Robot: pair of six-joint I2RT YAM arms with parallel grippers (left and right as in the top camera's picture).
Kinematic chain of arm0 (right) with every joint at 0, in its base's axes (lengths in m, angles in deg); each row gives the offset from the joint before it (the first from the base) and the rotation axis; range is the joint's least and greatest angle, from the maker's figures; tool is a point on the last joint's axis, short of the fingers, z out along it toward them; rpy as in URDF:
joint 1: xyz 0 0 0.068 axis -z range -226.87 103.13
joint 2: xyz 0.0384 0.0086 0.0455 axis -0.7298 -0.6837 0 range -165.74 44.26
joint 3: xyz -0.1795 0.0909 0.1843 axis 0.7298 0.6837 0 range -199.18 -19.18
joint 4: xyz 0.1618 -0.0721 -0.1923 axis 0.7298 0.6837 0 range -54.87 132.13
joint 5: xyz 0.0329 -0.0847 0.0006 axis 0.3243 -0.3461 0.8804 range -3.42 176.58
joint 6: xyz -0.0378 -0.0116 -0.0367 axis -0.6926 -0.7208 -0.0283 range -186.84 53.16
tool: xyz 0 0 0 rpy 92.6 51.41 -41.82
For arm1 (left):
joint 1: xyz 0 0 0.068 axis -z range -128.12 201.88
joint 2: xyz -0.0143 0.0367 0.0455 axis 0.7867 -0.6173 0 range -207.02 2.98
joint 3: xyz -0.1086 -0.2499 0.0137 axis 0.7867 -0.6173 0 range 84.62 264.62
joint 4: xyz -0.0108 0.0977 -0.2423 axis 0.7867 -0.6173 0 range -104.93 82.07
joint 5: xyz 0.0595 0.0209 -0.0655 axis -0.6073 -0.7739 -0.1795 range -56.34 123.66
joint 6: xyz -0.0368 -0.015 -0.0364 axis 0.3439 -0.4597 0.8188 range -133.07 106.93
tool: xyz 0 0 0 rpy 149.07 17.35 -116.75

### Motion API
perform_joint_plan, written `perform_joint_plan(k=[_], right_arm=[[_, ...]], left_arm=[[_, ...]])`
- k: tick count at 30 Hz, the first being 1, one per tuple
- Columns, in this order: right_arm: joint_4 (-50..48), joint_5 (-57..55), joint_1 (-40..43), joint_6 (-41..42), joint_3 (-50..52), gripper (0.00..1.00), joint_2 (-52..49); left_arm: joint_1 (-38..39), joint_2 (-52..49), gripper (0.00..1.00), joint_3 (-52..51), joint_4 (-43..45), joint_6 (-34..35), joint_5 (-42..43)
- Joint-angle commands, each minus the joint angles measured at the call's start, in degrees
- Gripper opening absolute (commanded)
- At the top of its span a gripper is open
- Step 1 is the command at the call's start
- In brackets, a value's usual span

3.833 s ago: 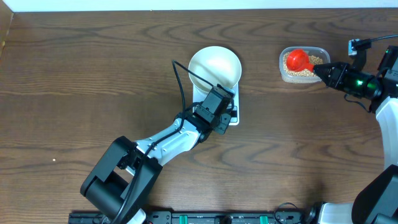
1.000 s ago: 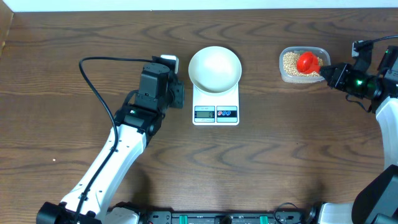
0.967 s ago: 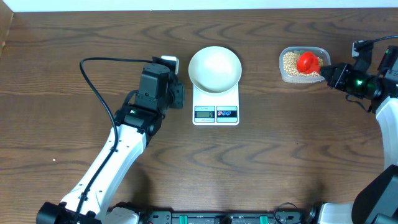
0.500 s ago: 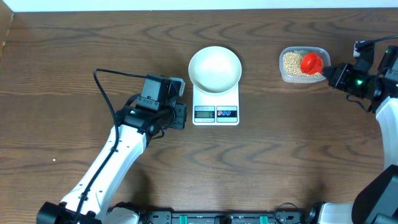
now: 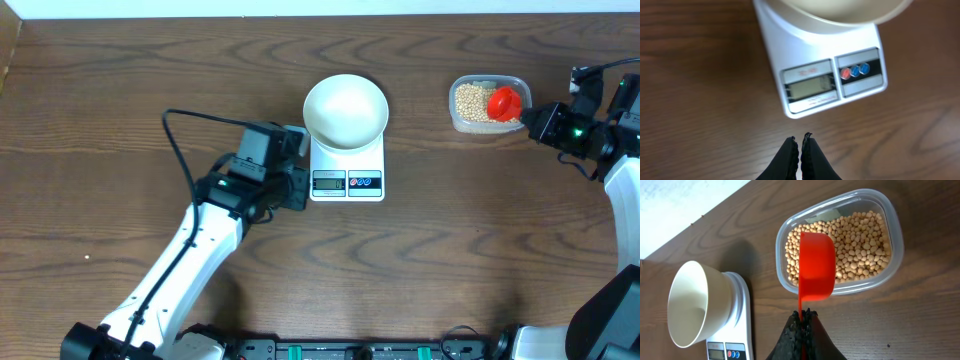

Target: Scoop item into bowl and weigh 50g on scale

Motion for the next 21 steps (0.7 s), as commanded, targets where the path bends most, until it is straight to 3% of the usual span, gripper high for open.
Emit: perform_joint_plan(k=[1,10,15,21], right_arm=[[0.4,0.0,0.1,-1.0,-1.0,0.01,0.6],[0.6,0.0,0.1,-1.6,-1.0,0.01,0.6],[0.6,0.0,0.1,-1.7,-1.0,0.01,0.6],[0.6,0.0,0.1,-1.8,-1.0,0.01,0.6]], left_arm=[[3.0,2.9,0.08,-0.2,0.2,-0.8,-4.1],[10.6,8.2,0.08,-0.2,-3.7,1.8,-14.4],[12.2,7.9,0.31,-0.3,-6.9,10.2,-14.8],[12.0,7.9,0.48,-0.5,-7.1,10.9,-14.9]])
